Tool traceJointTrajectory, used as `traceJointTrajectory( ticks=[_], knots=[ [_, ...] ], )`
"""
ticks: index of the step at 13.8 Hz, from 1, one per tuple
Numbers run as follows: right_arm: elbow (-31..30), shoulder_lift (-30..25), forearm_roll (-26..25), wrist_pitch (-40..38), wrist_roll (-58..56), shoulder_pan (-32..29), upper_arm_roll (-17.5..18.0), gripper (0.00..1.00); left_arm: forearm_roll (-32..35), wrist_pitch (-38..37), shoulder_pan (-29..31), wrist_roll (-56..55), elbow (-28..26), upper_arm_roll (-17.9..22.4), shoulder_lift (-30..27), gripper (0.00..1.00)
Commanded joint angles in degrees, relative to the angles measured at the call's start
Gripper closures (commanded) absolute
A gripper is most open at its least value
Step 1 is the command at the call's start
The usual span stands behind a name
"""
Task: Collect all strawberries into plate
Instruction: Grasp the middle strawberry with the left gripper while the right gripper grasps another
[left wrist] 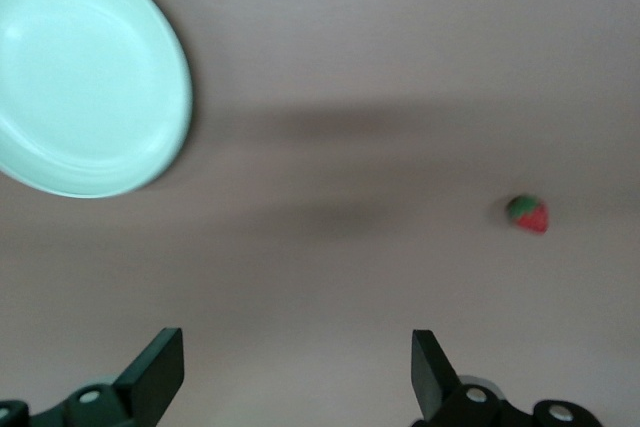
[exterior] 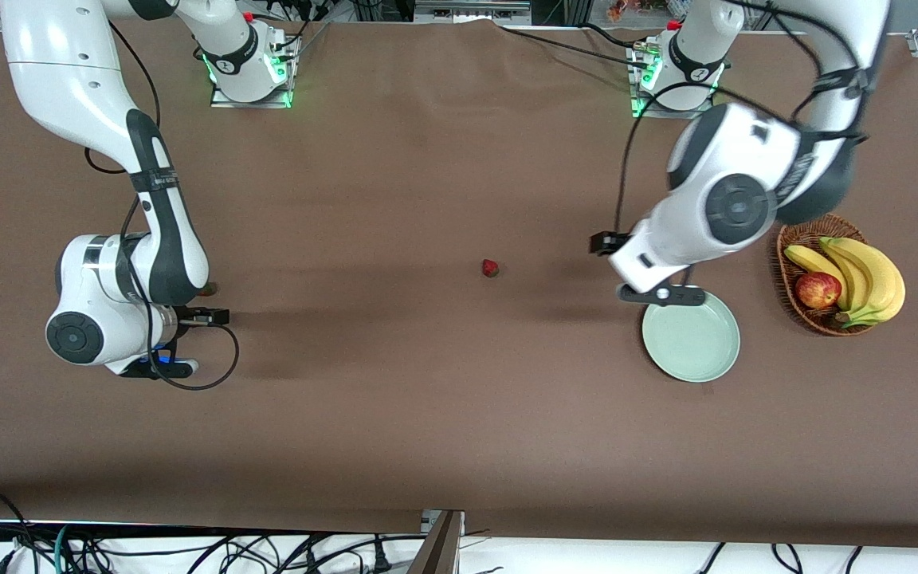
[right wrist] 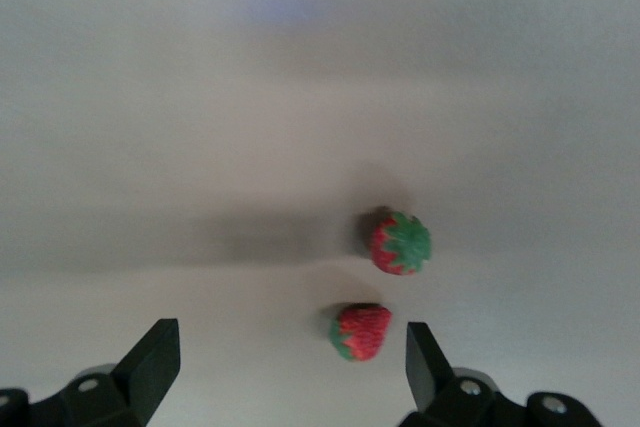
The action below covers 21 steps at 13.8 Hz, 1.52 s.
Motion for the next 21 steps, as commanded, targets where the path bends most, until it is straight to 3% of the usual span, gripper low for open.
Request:
traceJointTrajectory(
  ticks=[1, 8, 12, 18, 19, 20, 21],
  knots=[
    [-4.37, -1.60, -0.05, 1.23, -3.01, -0.13, -1.07, 0.00, -0.83, 5.25, -5.15, -11.32, 0.39, 0.63, 2.64, 0.00],
    [-16.32, -5.64, 0.21, 10.98, -6.63, -0.74, -2.22, 0.00, -0.21, 19.23, -14.21, -33.92, 0.30, 0.72, 10.29, 0.00],
    [-17.12, -5.82, 0.48, 11.35, -6.54, -0.74, -2.13, 0.02, 3.81, 24.94, -17.39, -39.66, -1.19, 0.90, 13.20, 0.00],
    [-17.83, -5.47, 0.56, 12.84, -6.45, -0.74, -2.13, 0.24, 4.45, 35.39, -18.00, -40.80, -6.10, 0.90, 16.54, 0.01],
    [-17.83, -5.38, 0.83, 12.84, -6.45, -0.74, -2.13, 0.24, 4.45, 38.20, -18.09, -40.80, -7.59, 0.90, 16.54, 0.08],
    [-17.91, -5.38, 1.44, 12.84, -6.54, -0.74, -2.13, 0.27, 4.45, 39.36, -18.09, -40.80, -8.13, 0.90, 17.15, 0.09],
    [-17.91, -5.29, 1.53, 12.84, -6.45, -0.74, -2.05, 0.33, 4.45, 39.37, -18.00, -40.80, -8.14, 0.81, 17.24, 0.19]
  ],
)
